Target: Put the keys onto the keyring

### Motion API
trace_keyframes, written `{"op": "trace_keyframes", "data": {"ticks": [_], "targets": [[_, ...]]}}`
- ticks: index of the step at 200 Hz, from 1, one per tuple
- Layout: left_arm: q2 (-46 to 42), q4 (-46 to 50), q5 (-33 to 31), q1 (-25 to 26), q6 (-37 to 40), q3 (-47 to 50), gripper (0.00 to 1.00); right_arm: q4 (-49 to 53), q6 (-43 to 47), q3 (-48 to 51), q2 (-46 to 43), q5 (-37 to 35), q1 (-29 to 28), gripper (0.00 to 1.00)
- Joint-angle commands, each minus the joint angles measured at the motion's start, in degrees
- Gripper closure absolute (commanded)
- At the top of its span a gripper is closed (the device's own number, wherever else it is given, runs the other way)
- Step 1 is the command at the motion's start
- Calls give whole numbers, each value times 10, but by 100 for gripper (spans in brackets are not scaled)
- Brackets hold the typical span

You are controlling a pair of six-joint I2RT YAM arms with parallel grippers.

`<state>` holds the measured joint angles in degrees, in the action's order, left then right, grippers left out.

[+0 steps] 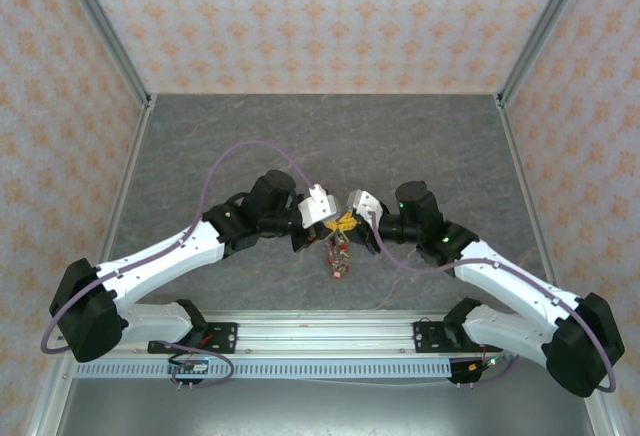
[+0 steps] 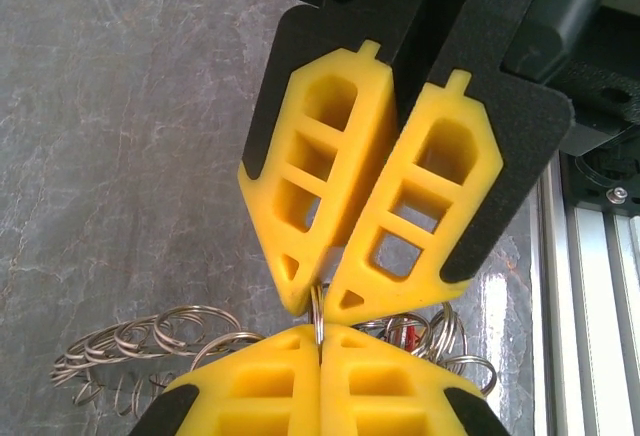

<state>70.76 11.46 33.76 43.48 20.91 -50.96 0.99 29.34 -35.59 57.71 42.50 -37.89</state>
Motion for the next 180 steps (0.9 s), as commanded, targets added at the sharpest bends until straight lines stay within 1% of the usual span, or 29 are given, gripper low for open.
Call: {"op": "trace_keyframes", "data": {"ticks": [1,35,71,87,138,158,180], "targets": [[-13,-38,47,6,-5,-14,100,-64,-27,8,8,18,-4,92],[-18,-64,64,6,-15,-4,100,-71,-40,9,29,-13,-12,94],[-14,-68,65,6,-17,-1,100,-79,-46,11,35,-17,-13,94],[-11,-67,61,6,-18,-2,100,-68,-33,11,21,-33,-13,93],[-1,-32,24,6,-3,-18,100,-50,6,33,-48,-119,-13,88],[5,-26,19,6,0,-23,100,-45,9,40,-63,-122,-13,86],[8,-35,26,6,-6,-25,100,-44,0,40,-58,-91,-13,85]]}}
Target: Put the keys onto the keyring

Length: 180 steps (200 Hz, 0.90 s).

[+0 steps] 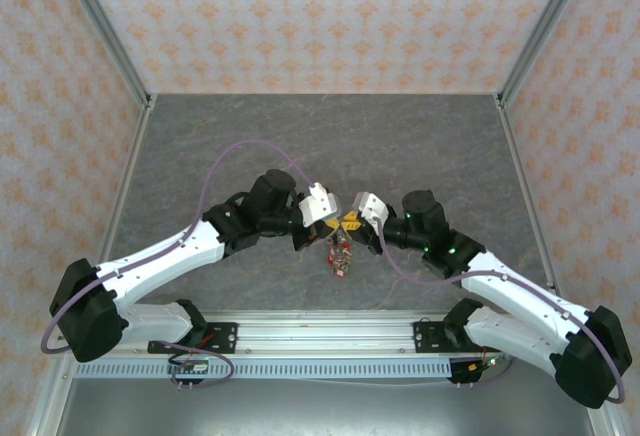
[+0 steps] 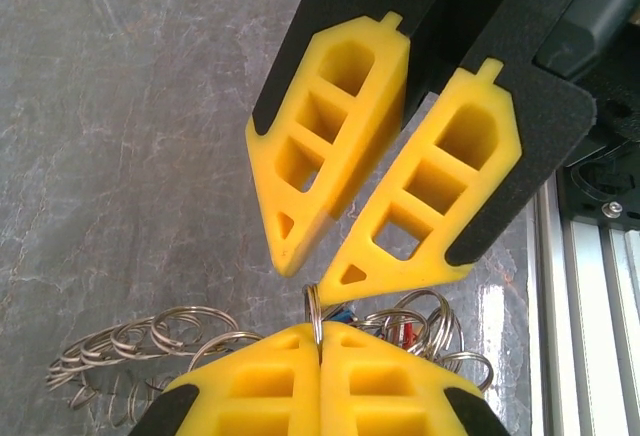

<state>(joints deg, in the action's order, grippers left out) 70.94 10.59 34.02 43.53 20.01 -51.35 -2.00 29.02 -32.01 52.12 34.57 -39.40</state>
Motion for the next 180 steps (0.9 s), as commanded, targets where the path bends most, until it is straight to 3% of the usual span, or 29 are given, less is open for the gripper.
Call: {"op": "trace_keyframes", "data": {"ticks": [1,39,119,180], "targets": [[6,-26,24,6,3,-20,100,-14,2,5,-2,-10,2,85],[9,-41,37,6,-12,-23,100,-59,-42,4,45,46,2,85],[5,-47,20,5,-13,-23,100,-75,-53,1,65,48,2,86],[-14,52,-72,-9,30,-35,100,-85,-29,9,16,-54,2,81]]}}
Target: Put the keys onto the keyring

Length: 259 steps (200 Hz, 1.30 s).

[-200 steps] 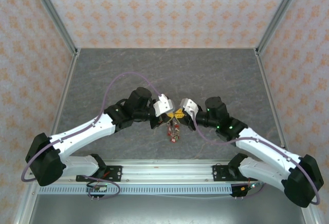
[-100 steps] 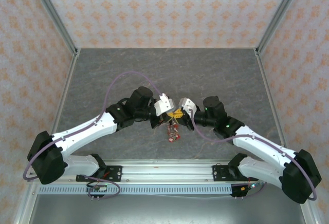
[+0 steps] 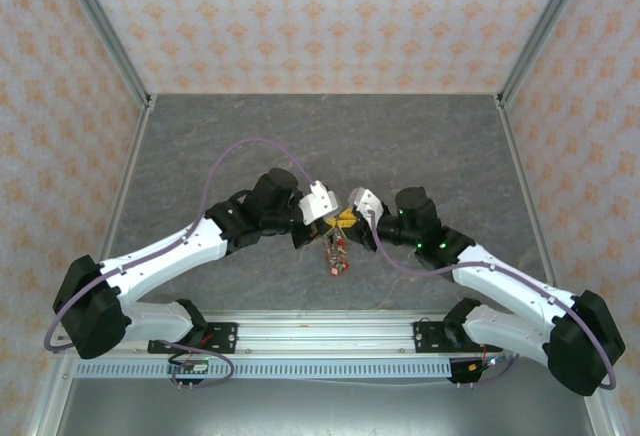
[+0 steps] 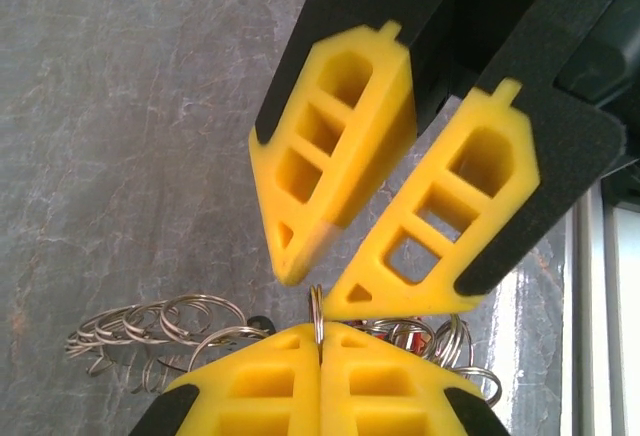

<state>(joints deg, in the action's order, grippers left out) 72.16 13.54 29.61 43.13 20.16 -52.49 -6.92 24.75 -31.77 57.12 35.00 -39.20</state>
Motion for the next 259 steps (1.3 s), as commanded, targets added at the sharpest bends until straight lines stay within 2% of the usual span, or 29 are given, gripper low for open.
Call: {"op": "trace_keyframes", "data": {"ticks": [1,27,49,72,99,129,155,208,259], "targets": [[-27,23,-27,-6,29,-23,100,-36,14,6,-36,-61,0,80],[-76,49,-45,-55,41,-12,100,-69,22,26,-72,-138,0,79],[-107,96,-36,-96,66,-21,100,-84,26,41,-96,-185,-1,77],[-108,159,-36,-98,104,-42,100,-84,34,50,-108,-222,0,76],[-74,185,-3,-97,111,-50,100,-83,32,54,-112,-251,0,76],[-24,161,3,-78,94,-42,100,-81,29,54,-115,-266,0,76],[19,123,-16,-41,79,-33,100,-72,23,55,-120,-272,0,76],[115,90,-22,12,50,-64,100,-67,18,57,-120,-279,0,75],[165,35,-18,35,7,-69,100,-77,15,71,-126,-332,0,75]]}}
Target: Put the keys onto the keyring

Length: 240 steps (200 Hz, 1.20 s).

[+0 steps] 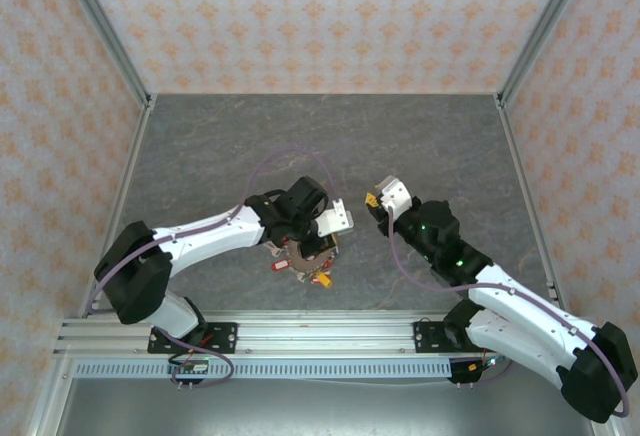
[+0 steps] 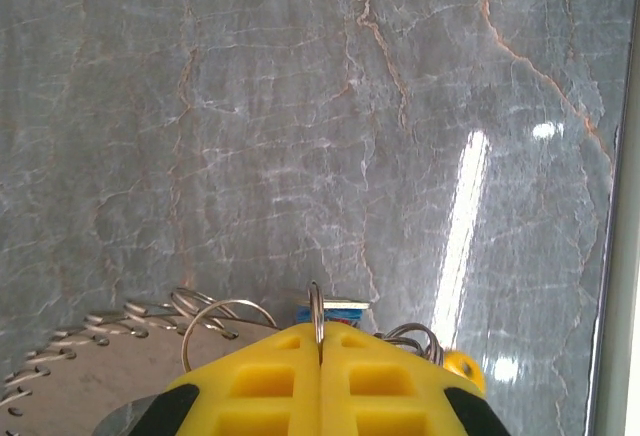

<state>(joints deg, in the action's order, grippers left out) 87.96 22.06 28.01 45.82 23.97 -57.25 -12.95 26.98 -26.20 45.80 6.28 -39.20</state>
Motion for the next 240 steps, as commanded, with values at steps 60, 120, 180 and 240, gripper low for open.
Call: {"op": "trace_keyframes", "data": {"ticks": [60,120,180,240], "targets": [[43,-132,-71,26,-92,10,93,-46,-11,53,-33,-157,0,72],[-14,-157,-105,28,-105,26,80,-78,-43,84,-46,-218,27,48],[-186,-240,-186,-30,-166,113,68,-107,-68,84,-14,-218,149,42],[-346,-261,-361,-131,-179,225,0,-218,-139,88,157,-175,226,37]]}}
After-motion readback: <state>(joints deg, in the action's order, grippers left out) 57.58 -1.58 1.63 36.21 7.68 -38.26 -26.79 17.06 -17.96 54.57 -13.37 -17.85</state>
